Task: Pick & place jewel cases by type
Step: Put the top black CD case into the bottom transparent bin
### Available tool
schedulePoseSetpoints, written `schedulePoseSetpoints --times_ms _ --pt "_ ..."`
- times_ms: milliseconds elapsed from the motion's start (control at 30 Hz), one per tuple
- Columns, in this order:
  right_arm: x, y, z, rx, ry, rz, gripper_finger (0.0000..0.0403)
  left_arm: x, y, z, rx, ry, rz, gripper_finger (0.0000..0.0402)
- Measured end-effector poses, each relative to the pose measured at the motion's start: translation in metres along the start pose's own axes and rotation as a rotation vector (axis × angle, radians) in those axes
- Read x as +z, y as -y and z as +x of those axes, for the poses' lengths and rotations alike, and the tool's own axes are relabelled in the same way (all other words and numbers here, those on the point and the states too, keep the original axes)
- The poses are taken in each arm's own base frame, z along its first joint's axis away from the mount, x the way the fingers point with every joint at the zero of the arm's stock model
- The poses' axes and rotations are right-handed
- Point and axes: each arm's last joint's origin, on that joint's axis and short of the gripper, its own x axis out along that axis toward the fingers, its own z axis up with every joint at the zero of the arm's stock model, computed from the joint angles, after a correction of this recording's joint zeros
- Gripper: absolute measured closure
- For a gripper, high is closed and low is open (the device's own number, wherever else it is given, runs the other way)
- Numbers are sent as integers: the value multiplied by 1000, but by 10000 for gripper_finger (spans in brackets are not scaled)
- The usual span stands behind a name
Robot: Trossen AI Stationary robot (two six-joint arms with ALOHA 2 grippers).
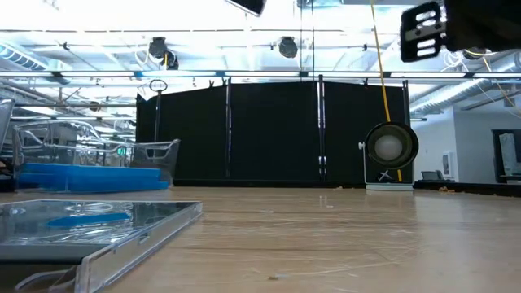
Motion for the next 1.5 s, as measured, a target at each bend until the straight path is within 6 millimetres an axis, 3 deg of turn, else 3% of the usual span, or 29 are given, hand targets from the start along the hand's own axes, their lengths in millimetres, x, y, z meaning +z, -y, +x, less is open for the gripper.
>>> schedulePoseSetpoints --times_ms 333,433,600,833,1000,1200,1367,1500 --pt "-28 20 -69 -124 162 89 403 -23 -44 -17 -106 200 -159 380" --pt "-18 25 -78 -153 263 112 403 -36 -56 -17 -120 258 -173 380" --pt "-18 27 -84 -159 237 112 403 -64 -76 -9 -129 302 -274 380" --pt "-20 29 -85 -176 208 83 403 -105 -89 11 -160 333 -367 380" --pt "-22 35 -86 -219 195 101 403 -118 -93 21 -226 381 -405 380" --pt "-22 37 -86 -230 199 119 403 -119 -94 29 -302 452 -272 380" --pt "-22 37 -86 -231 200 130 403 -107 -92 33 -390 604 -31 380" --pt "-22 37 -86 -230 201 150 403 -106 -90 38 -365 684 228 380"
